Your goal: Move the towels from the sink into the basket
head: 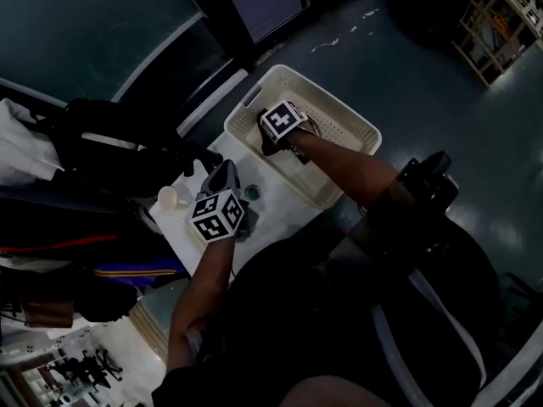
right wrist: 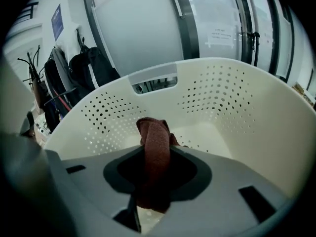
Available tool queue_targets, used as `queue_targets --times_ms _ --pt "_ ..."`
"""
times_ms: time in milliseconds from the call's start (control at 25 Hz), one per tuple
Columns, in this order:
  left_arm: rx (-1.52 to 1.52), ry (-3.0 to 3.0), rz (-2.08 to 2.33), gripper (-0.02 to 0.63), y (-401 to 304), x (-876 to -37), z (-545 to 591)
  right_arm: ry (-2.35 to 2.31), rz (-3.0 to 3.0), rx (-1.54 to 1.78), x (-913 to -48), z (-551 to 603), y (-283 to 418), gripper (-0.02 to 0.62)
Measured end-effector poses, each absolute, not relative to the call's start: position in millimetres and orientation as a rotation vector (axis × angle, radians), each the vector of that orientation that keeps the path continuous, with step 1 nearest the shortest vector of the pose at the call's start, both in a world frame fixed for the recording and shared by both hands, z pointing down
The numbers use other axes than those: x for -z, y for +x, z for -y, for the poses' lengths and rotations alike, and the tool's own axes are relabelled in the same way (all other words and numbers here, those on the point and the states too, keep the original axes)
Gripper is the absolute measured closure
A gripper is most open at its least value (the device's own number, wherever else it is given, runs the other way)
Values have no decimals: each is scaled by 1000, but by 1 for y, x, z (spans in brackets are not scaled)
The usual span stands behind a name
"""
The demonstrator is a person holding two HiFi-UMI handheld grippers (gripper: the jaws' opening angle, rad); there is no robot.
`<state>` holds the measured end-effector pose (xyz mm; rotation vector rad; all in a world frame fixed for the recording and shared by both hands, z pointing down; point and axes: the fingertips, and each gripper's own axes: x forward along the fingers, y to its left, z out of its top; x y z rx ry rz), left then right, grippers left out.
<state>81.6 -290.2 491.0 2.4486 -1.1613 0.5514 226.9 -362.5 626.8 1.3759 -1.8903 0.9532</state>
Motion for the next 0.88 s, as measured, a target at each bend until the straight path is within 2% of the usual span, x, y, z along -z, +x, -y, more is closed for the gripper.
queue_targets --times_ms 560,880 --pt "-528 2401 1200 598 61 -498 283 1320 1854 -866 -655 367 219 436" --pt "-486 2471 1173 598 62 -487 277 1341 1834 -856 -641 365 225 359"
